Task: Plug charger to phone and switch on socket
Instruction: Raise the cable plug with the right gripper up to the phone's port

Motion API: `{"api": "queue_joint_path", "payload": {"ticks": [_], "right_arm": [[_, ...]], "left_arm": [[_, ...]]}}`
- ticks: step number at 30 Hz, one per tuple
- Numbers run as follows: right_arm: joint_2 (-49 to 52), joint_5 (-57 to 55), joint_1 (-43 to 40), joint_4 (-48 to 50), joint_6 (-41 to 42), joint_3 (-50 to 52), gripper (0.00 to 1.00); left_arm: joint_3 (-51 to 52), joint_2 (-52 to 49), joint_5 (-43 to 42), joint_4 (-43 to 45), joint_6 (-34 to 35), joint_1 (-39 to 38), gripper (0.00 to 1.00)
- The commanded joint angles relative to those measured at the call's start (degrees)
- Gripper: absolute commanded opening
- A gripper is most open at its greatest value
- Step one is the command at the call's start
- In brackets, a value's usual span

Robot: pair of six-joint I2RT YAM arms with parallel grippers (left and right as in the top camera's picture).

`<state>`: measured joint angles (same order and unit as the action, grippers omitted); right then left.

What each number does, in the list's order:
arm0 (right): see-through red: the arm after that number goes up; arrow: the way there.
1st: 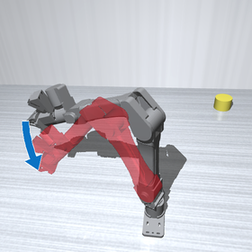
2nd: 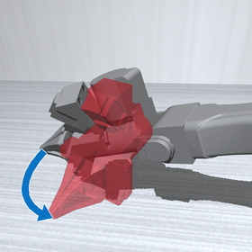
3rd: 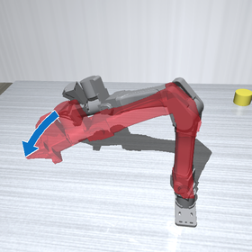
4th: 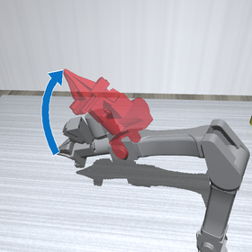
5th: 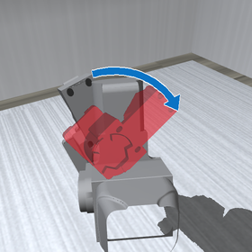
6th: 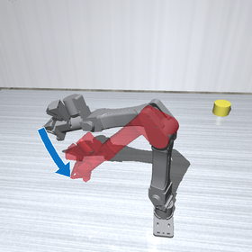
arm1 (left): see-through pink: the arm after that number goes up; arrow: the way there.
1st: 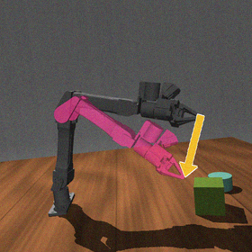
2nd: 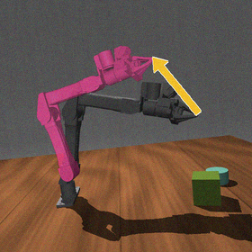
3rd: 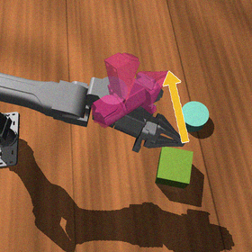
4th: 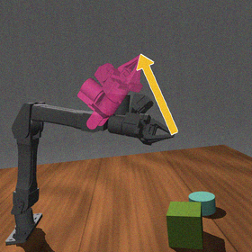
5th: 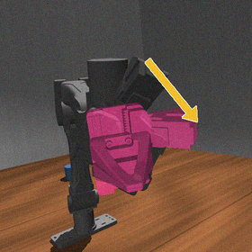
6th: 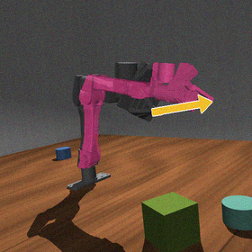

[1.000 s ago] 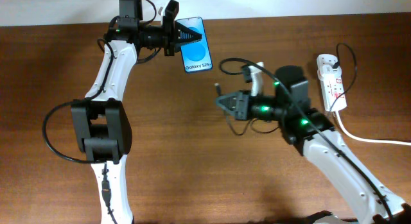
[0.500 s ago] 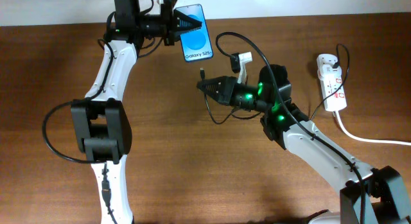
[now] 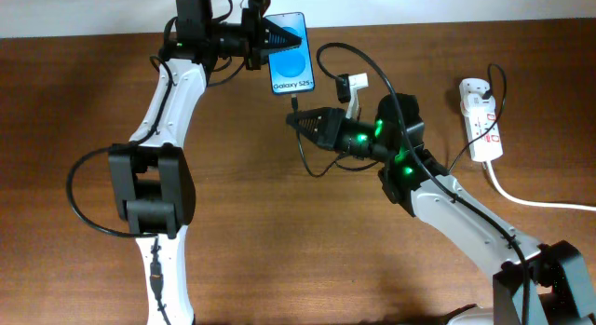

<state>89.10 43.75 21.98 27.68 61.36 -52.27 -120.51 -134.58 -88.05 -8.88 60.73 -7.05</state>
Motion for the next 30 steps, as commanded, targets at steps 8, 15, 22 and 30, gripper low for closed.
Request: {"api": "queue_joint_path", "payload": {"ticks": [8,15,22,30], "right_arm": [[0.33,-0.26,-1.05,0.37,1.95,-0.55,0.04],[0.33,-0.70,-1.05,0.20,1.95,-0.55,0.04],[0.33,-0.57,-1.16,0.20,1.92,-0.55,0.04],[0.33,0.66,-2.19,0.20,1.92,-0.55,0.04]], "left_arm": [[-0.61,1.18,1.49,0.24,0.59,-0.17,0.00],[-0.61,1.18,1.88,0.26,1.40,-1.14,0.00],[-0.61,1.18,0.81,0.33,1.38,-1.62,0.00],[-0.61,1.18,0.35,0.33,1.38,0.68,0.00]]}}
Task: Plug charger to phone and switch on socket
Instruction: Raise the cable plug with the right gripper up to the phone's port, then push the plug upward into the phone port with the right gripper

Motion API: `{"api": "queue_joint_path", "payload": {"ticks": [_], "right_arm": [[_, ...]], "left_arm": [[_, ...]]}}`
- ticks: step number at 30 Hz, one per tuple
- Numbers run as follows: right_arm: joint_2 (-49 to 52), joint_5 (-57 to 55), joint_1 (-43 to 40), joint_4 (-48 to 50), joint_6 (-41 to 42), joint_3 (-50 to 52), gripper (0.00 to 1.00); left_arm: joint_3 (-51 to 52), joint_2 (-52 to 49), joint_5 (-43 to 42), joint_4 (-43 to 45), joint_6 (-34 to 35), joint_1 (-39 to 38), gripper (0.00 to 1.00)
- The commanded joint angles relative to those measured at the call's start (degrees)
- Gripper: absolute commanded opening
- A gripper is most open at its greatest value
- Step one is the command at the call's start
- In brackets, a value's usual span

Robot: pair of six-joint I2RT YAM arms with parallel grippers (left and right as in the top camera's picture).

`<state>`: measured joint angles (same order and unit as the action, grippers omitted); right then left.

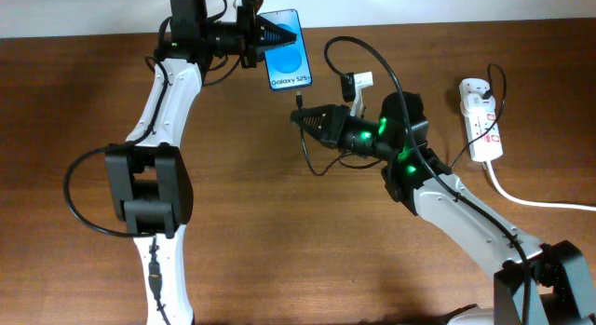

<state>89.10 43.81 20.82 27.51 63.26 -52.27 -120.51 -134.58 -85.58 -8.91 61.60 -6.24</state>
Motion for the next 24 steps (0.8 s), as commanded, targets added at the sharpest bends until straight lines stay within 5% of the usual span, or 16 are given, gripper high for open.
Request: {"api": "queue_joint_path", "payload": {"ticks": [1,24], "right_arm": [[0.33,0.59,-1.03,0.37,0.02,-0.55,0.04],[0.33,2.05,-1.03,-1.73,0.00,-0.55,0.04]], "left_arm": [[-0.61,1.18,-2.08,0.35,0.48,-0.13,0.00],[-0.61,1.18,0.70,0.72,-1.27,-1.49,0.00]]}}
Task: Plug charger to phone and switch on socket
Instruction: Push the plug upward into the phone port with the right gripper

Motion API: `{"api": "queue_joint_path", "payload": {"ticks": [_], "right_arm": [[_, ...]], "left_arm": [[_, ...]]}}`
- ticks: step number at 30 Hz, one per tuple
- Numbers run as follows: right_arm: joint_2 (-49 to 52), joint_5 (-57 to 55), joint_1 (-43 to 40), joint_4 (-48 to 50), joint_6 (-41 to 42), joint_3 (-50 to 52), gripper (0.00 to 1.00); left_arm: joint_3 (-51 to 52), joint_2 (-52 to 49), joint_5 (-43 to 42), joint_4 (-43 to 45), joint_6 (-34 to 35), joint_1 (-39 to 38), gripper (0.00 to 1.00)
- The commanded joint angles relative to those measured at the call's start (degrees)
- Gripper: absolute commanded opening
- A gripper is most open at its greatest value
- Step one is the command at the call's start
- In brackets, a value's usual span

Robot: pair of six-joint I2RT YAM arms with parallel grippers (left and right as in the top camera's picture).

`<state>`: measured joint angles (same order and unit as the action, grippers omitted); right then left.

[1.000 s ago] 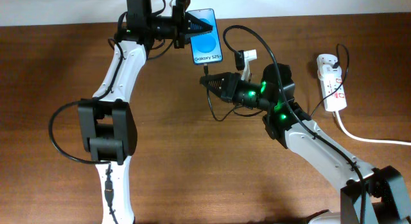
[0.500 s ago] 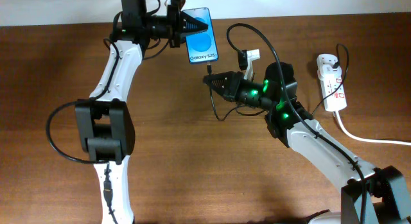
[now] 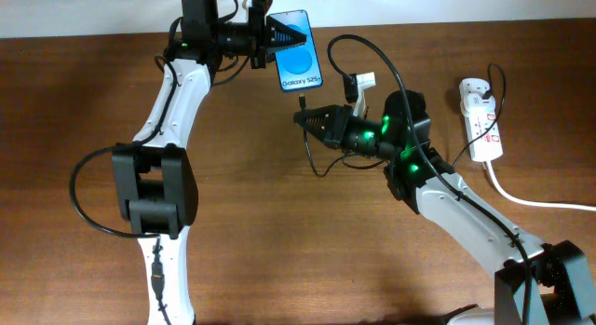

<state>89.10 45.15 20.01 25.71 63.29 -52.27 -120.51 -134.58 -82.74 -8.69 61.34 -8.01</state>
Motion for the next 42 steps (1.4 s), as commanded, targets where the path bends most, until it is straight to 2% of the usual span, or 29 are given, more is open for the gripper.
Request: {"api": "queue_joint_path", "payload": {"ticks": [1,7,35,42], "right_arm": [[0.33,0.70,-0.22,0.07,-0.02,-0.55,0.04],[0.33,-0.11,-0.22,0.15,-0.02,-0.55,0.04],[0.33,0.96,-0.22,1.14,-0.87,-0.55,0.04],[0.33,0.02,-0.28,1.14,-0.87,-0.55,0.04]], "left_arm": [[-0.61,1.18,-2.34,0.50,-1.01,0.28,0.00],[-0.61,1.18,-4.50,0.48,-2.27,0.28,0.00],[-0.59,1.18,-3.02,0.02,-3.15,-0.33,0.00],[-0.59,1.18,-5.60,0.09,-3.15,-0.48,0.00]]}}
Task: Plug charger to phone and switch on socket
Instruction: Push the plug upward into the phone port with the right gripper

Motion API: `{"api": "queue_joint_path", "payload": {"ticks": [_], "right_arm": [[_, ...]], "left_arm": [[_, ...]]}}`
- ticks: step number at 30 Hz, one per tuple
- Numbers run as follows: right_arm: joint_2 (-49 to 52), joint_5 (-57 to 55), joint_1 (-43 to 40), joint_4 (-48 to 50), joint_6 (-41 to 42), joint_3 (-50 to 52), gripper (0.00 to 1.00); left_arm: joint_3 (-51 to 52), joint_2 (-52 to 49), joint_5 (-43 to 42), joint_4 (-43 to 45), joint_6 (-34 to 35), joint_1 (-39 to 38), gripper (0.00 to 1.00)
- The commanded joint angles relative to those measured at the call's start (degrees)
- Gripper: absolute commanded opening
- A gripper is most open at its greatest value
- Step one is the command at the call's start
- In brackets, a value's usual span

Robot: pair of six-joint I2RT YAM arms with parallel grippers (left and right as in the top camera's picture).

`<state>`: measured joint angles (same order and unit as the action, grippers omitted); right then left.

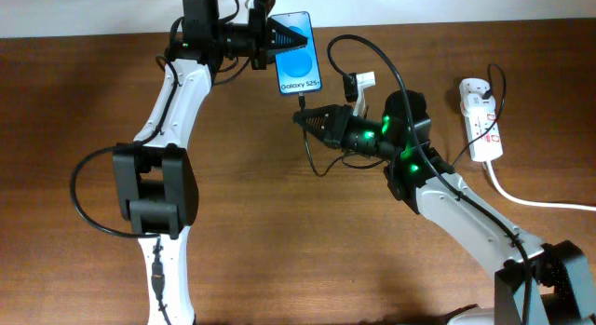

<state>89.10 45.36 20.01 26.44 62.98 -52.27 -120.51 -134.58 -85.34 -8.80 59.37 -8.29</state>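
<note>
A phone (pixel 301 55) with a lit blue screen lies at the table's far edge. My left gripper (pixel 283 34) is shut on its upper left corner. My right gripper (pixel 307 117) is shut on the black charger cable, whose plug tip (pixel 302 100) stands just below the phone's bottom edge; whether it touches the port cannot be told. The cable (pixel 358 47) loops up and right past a white adapter (pixel 361 81). A white socket strip (pixel 480 120) lies at the far right, away from both grippers.
A white lead (pixel 531 200) runs from the socket strip off the right edge. The brown table (pixel 279 232) stretches toward the front. My right arm (pixel 447 195) crosses the right half, and my left arm (pixel 172 101) stands along the left.
Nearly nothing has changed. My right gripper with the plug has edged slightly up toward the phone's bottom edge. The left gripper and phone stay where they were.
First my left gripper held the phone at the far edge and my right held the plug below it. Then both had shifted slightly left. After that the phone stood further right with the plug under its bottom edge, where both remain.
</note>
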Motion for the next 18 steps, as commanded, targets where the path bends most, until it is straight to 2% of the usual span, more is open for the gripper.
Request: {"api": "queue_joint_path", "payload": {"ticks": [1,3,12,18], "right_arm": [[0.33,-0.59,-0.28,0.39,-0.57,-0.55,0.04],[0.33,-1.22,-0.28,0.66,-0.55,-0.55,0.04],[0.33,-2.34,-0.28,1.46,-0.55,-0.55,0.04],[0.33,1.16,-0.26,1.40,-0.55,-0.55,0.04]], "left_arm": [[-0.59,1.18,-3.85,0.22,-1.57,-0.20,0.00],[-0.59,1.18,-4.85,-0.90,-3.82,-0.22,0.00],[-0.59,1.18,-4.85,-0.90,-4.20,-2.10,0.00],[-0.59,1.18,-3.43,-0.87,-4.85,1.38,0.00]]}}
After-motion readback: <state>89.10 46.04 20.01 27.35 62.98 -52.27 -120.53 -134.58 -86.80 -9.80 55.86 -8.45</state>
